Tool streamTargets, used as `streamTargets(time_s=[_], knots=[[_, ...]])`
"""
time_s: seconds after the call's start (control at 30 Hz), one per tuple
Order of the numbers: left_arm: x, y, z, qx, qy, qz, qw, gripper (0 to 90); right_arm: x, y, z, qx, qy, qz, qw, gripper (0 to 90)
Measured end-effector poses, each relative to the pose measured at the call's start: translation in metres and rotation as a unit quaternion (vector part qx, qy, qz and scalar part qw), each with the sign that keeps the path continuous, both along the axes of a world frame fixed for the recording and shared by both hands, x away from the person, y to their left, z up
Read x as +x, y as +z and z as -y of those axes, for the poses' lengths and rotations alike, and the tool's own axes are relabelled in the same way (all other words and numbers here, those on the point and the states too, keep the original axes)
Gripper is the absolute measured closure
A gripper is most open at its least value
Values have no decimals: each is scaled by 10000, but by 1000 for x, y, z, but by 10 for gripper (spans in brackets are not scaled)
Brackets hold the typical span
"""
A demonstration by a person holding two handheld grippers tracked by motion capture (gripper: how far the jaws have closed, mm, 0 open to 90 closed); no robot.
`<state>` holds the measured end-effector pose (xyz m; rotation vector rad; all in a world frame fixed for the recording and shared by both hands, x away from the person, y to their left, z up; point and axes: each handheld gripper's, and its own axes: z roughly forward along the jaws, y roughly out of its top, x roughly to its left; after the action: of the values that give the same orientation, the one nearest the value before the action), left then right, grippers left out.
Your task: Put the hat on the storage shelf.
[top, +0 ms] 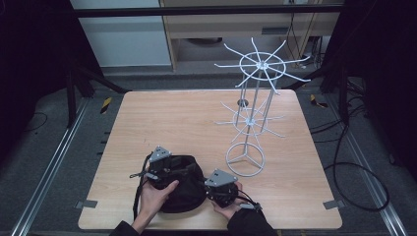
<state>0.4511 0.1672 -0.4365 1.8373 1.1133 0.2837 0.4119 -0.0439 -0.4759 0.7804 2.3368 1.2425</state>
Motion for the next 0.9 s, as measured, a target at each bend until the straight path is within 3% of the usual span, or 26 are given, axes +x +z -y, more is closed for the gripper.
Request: streamTargets(time_s=[0.53, 0.9], knots=[[2, -6, 7, 226, 98, -67, 9997, 289, -4, 3, -2, 120, 160, 35, 9998, 823], [3, -11, 5, 205, 127, -155, 9996, 285, -5, 4, -3, 68, 230, 93, 9997, 825]])
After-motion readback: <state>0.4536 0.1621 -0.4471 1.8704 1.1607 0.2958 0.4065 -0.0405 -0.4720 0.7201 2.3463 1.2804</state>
